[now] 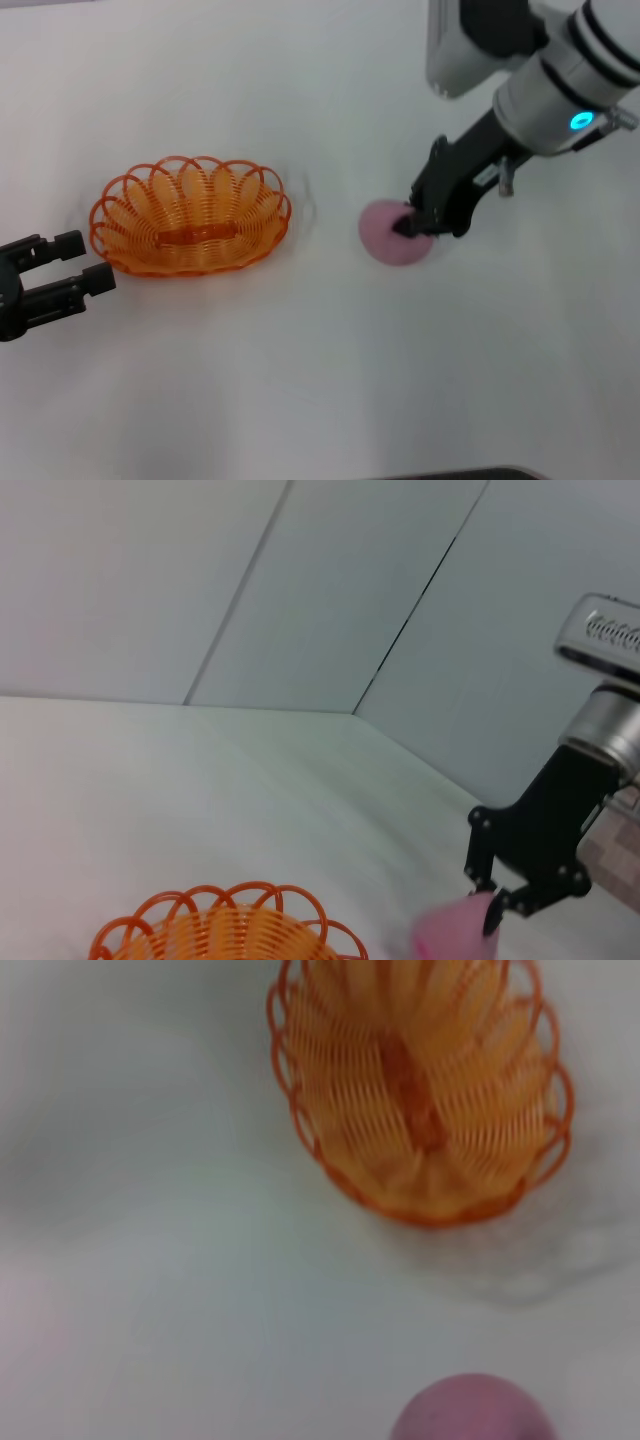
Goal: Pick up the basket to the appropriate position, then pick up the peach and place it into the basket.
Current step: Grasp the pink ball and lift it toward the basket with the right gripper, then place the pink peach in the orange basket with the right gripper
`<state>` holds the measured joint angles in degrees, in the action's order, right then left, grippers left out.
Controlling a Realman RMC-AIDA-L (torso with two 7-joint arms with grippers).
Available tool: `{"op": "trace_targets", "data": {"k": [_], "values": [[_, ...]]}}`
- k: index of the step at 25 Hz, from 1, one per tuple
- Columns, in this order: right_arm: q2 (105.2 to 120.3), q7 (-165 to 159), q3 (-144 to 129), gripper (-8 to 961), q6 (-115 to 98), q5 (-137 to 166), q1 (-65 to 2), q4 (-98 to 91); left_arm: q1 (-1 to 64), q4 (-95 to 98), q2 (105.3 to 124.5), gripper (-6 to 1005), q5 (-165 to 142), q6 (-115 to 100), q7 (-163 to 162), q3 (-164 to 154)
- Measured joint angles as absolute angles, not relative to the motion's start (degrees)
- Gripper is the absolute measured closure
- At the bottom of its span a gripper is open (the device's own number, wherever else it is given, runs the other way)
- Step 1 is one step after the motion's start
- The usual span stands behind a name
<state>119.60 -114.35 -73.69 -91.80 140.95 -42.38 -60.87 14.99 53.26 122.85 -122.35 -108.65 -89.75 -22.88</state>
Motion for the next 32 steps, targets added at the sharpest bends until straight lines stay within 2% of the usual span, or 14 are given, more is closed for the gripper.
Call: {"op": "trace_targets", "data": {"k": [4,9,13,25,31,32], "values": [[119.44,-113.8,-67.7,861,-95.0,137.6,-42.4,-65.9,15.1,53.3,122.67,241,-122.5,-108.8,-90.4,-22.9],[119.63,-114.0,-65.7,901,-93.3,131.7,-43.6,-69.0,15.3,53.3,122.61,242,-122.5,-108.9,-90.4,-23.0],[120.17,-114.2,-69.3,903,-87.4,129.1,-46.7,-64.0,15.3,53.3,122.6,242,-122.5,-108.9,-90.6,-23.2],[120.5,-112.9,-82.2,893,-68.5,117.8,-57.2,-40.7,15.8,52.3,122.61,244,-122.5,-108.5,-90.9,-23.5],[120.66,-112.8,-84.2,887,-66.2,114.9,-58.6,-37.7,15.8,51.8,122.61,244,-122.8,-108.4,-90.8,-23.6],[120.66,-112.7,-84.4,844,-66.0,114.4,-58.5,-37.7,15.8,51.8,122.61,245,-122.9,-108.4,-90.8,-23.6]]}}
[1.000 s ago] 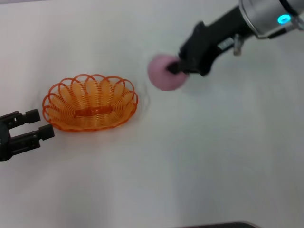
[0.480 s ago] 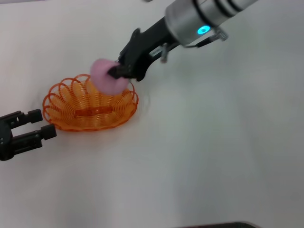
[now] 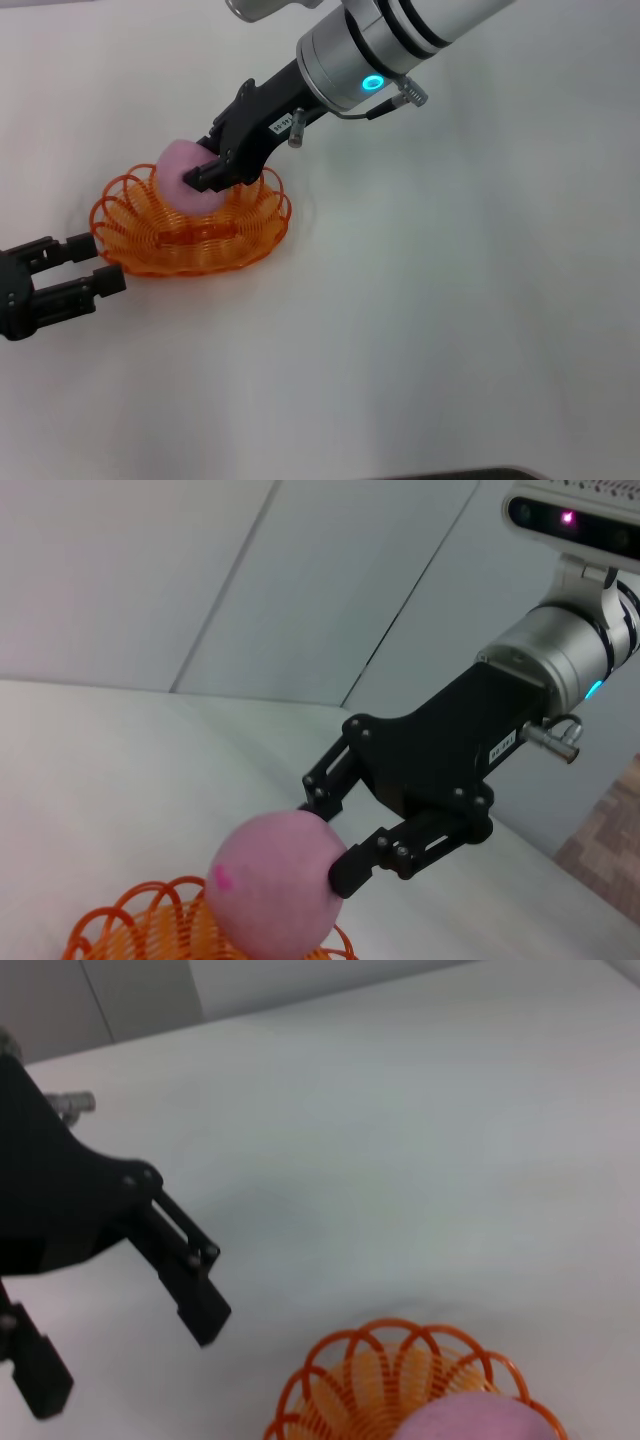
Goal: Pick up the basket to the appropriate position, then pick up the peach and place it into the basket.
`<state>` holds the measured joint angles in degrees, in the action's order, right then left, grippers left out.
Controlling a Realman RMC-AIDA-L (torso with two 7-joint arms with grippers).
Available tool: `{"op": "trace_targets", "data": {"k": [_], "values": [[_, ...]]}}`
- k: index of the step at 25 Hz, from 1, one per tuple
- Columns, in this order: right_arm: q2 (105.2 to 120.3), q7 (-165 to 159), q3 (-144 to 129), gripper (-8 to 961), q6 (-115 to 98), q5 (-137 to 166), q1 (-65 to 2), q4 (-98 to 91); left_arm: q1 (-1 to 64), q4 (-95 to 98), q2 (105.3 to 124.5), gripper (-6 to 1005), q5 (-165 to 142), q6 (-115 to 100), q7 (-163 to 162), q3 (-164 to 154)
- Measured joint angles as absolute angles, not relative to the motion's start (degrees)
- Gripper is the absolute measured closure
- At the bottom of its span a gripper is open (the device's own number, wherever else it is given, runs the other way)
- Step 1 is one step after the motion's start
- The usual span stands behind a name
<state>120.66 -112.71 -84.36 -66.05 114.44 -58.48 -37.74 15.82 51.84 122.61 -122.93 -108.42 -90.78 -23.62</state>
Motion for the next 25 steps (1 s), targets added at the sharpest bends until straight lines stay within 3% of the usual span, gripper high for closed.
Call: {"op": "trace_targets", "data": {"k": [4,7,12,19,25], "values": [[120.63,-112.5,-84.5,674,-66.0,113.4,-58.2,-37.9,15.8,51.8,122.61,245,-123.2,-108.4,-90.8,-23.6],[120.56,-112.4,-84.6,426,-66.0,112.8,-58.0,-37.9,15.9,51.8,122.61,245,-123.2,-108.4,-90.8,-23.6],[120.18,-111.8,-84.3,193,-66.6,110.6,-56.0,-39.8,15.9,51.8,122.61,246,-123.2,-108.4,-90.8,-23.6],[119.79,-103.1,-80.5,148,-69.9,101.7,-44.2,-48.8,15.9,52.0,122.59,247,-123.2,-108.4,-90.9,-23.1],[119.56,-88.7,-70.2,123,-81.1,92.9,-32.7,-44.8,15.5,52.2,122.53,248,-122.8,-108.4,-90.8,-22.8]]}}
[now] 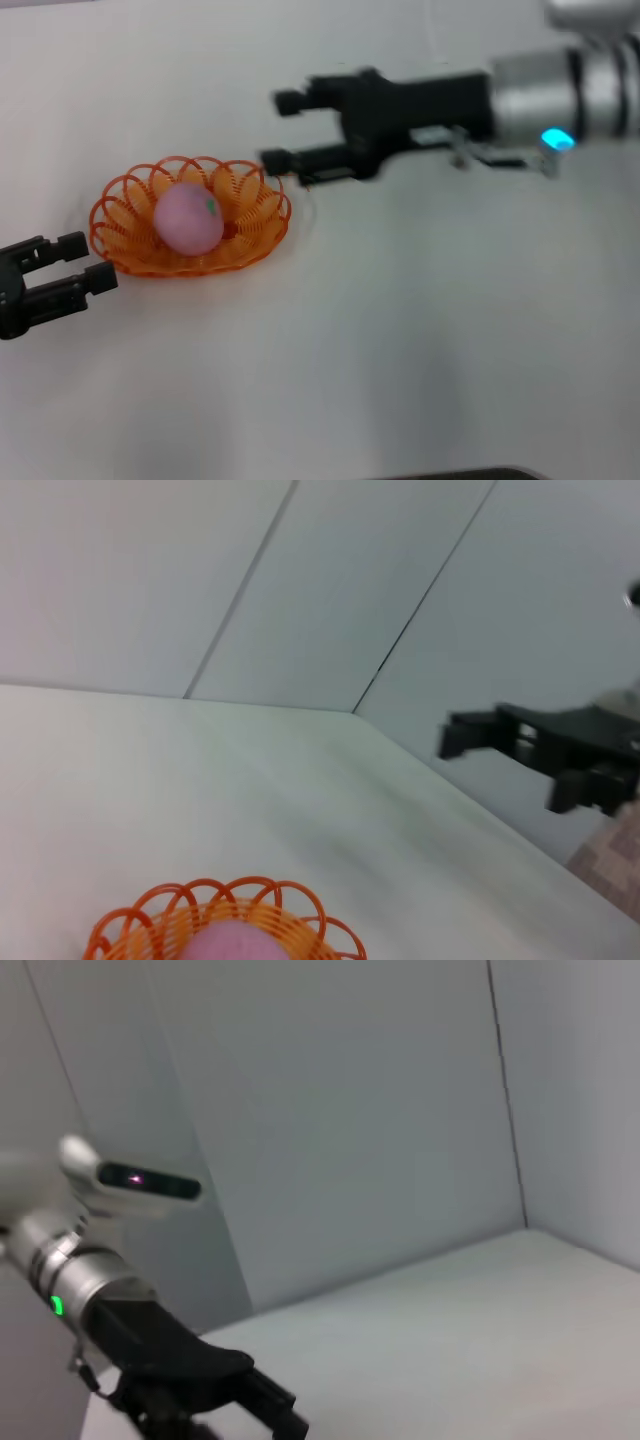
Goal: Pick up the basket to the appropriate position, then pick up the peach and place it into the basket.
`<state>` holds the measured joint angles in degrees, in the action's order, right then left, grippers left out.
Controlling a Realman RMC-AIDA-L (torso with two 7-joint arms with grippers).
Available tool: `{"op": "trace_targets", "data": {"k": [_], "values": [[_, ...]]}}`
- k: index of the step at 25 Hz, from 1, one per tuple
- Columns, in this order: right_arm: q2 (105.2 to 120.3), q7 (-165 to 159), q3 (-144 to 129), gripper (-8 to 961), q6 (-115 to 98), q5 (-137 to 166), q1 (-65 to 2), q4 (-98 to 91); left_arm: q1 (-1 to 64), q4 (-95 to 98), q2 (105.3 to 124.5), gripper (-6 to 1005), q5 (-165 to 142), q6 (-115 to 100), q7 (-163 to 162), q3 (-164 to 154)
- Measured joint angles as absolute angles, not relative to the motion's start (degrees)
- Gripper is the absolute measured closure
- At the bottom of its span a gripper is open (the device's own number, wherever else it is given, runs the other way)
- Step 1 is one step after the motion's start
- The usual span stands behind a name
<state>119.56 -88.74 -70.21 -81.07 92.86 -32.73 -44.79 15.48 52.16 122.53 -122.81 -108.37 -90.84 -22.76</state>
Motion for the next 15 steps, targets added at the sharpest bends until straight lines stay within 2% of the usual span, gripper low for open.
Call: {"op": "trace_targets", "data": {"k": [4,7,11,15], "values": [[119.05,-82.5,-64.3,125,-87.4,93.5,-25.9,-43.2,15.4,52.2,122.52,248,-122.8,-108.2,-90.4,-22.6],[117.93,-80.2,-62.6,127,-89.3,94.8,-22.2,-42.6,15.4,52.2,122.49,248,-122.8,-107.8,-89.6,-21.8],[116.56,-80.5,-61.5,128,-91.1,97.4,-20.6,-41.3,15.3,52.0,122.33,248,-122.9,-107.1,-88.0,-21.3],[116.3,-81.0,-59.6,128,-92.4,99.9,-20.5,-40.9,14.7,52.0,122.45,248,-123.2,-106.5,-86.8,-21.6]]}}
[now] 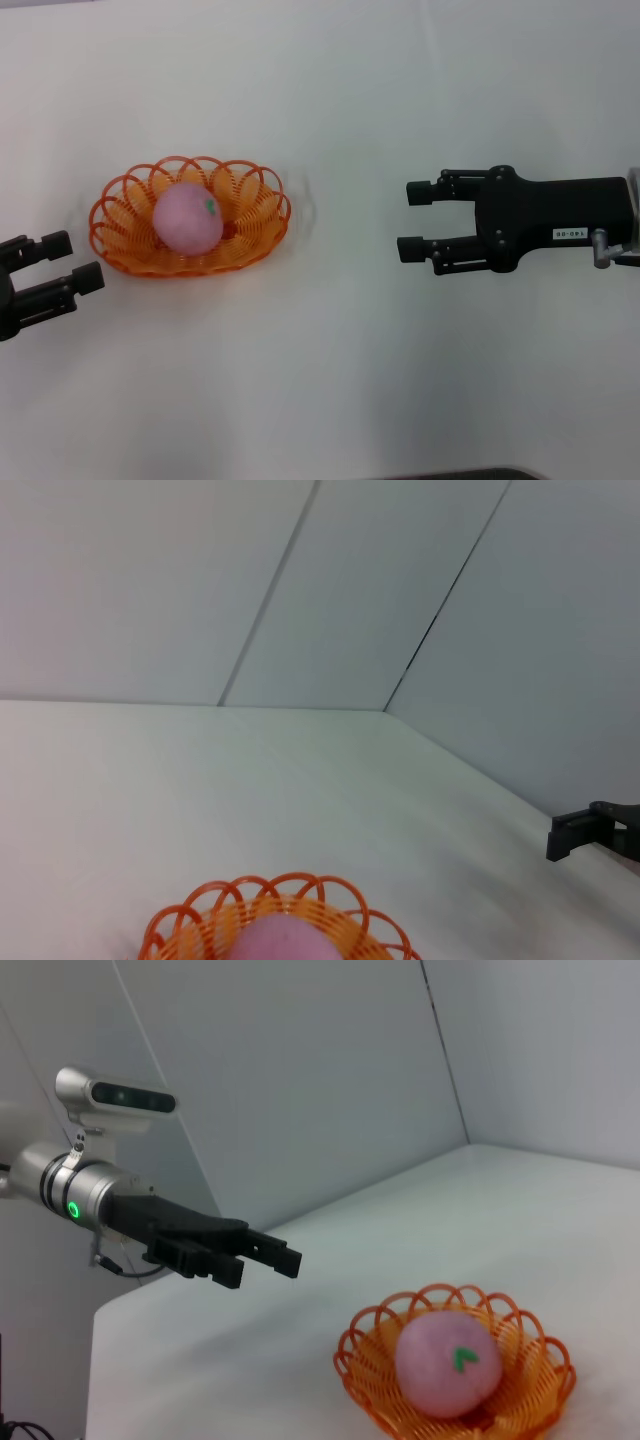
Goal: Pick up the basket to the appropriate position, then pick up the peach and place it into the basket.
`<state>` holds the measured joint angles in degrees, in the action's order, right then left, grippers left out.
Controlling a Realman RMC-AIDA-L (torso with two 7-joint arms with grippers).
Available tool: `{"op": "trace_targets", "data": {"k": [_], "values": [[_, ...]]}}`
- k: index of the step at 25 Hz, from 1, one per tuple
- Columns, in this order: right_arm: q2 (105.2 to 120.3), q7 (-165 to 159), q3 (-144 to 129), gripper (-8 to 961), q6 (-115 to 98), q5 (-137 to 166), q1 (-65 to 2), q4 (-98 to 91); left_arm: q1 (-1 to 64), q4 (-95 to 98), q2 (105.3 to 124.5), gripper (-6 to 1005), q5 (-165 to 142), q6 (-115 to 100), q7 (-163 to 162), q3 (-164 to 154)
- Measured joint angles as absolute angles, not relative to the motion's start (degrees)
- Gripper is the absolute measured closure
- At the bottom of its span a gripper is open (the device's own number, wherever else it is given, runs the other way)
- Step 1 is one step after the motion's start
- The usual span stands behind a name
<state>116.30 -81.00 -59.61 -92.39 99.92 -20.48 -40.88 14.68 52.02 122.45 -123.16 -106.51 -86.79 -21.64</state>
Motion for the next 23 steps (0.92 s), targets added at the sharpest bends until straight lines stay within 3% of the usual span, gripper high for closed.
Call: {"op": "trace_targets", "data": {"k": [23], "values": [[117.13,-82.2,-57.8,128,-91.9,104.2,-23.3,-40.8,13.7,51.8,122.95,248,-123.2,-104.9,-86.1,-21.4]]}}
